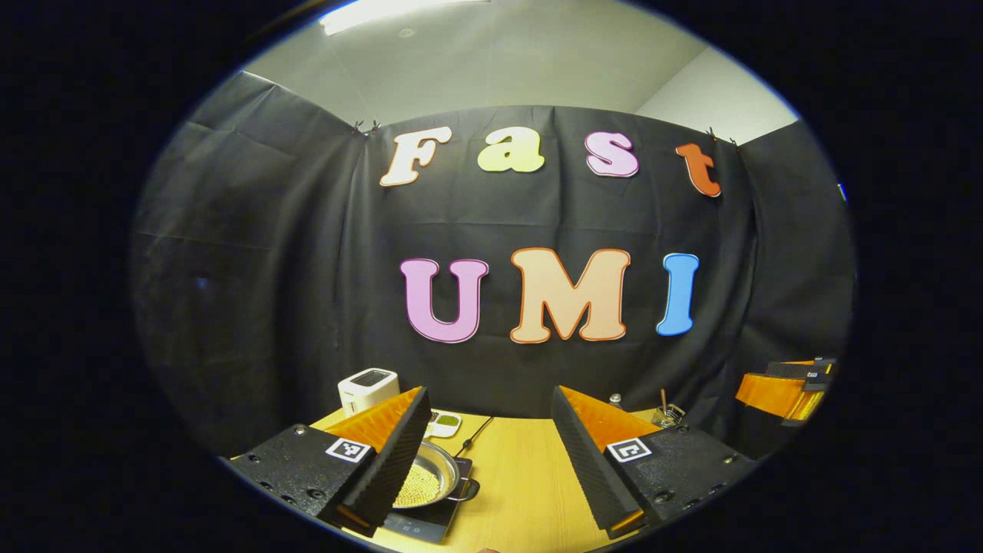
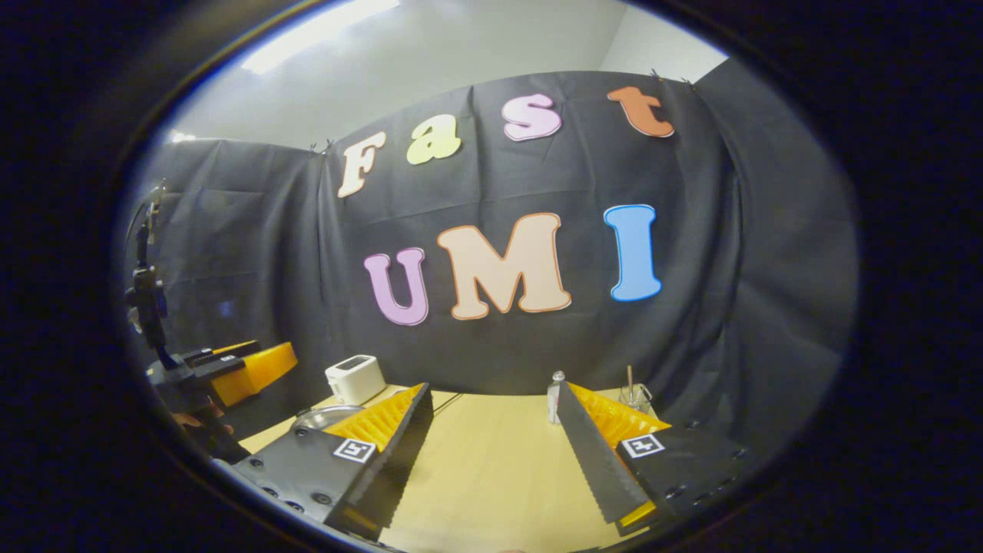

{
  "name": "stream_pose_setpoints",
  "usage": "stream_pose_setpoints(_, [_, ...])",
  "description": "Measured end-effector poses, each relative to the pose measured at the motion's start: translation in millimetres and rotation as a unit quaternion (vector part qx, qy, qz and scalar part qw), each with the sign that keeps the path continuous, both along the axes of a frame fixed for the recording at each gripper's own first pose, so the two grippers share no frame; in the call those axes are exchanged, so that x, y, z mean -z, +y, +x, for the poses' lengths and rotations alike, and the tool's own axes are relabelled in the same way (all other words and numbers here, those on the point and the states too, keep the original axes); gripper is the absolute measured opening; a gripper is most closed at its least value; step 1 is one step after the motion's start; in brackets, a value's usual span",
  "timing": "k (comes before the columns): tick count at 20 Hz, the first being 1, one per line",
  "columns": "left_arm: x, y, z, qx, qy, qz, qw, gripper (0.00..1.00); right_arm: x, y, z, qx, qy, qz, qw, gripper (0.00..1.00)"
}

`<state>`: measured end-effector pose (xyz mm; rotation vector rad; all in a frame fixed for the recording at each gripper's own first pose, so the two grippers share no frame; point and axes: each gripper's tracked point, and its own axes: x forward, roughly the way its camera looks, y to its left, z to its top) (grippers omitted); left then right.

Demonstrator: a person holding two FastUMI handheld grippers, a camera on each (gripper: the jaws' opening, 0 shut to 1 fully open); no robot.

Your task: First push the handle of the pot to place it horizontally, then grasp the pot with both hands and set it on the induction cooktop.

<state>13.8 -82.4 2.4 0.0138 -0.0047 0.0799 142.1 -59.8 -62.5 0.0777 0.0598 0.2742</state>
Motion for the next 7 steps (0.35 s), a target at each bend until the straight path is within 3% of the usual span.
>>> stream_pose_setpoints(1, [4.1,-3.9,0.9,0.005,0.004,-0.001,1.000,0.93,-0.7,-3.4,1.0,0.003,-0.001,-0.001,1.000,0.92])
stream_pose_setpoints(2, [7.1,-6.9,1.0,0.008,0.009,0.001,1.000,0.93,-0.8,-6.1,1.5,0.006,-0.003,-0.002,1.000,0.99])
stream_pose_setpoints(3, [9.4,-7.9,0.4,0.008,0.012,0.002,1.000,0.96,-1.5,-8.8,1.2,0.007,-0.005,-0.004,1.000,0.92])
stream_pose_setpoints(6, [14.5,-15.5,-1.7,0.010,0.016,0.003,1.000,0.93,-0.1,-7.5,-2.9,0.003,-0.003,-0.003,1.000,0.92])
stream_pose_setpoints(7, [14.7,-17.9,-2.1,0.011,0.016,0.002,1.000,0.93,0.4,-7.0,-1.9,0.002,-0.003,-0.001,1.000,0.99])
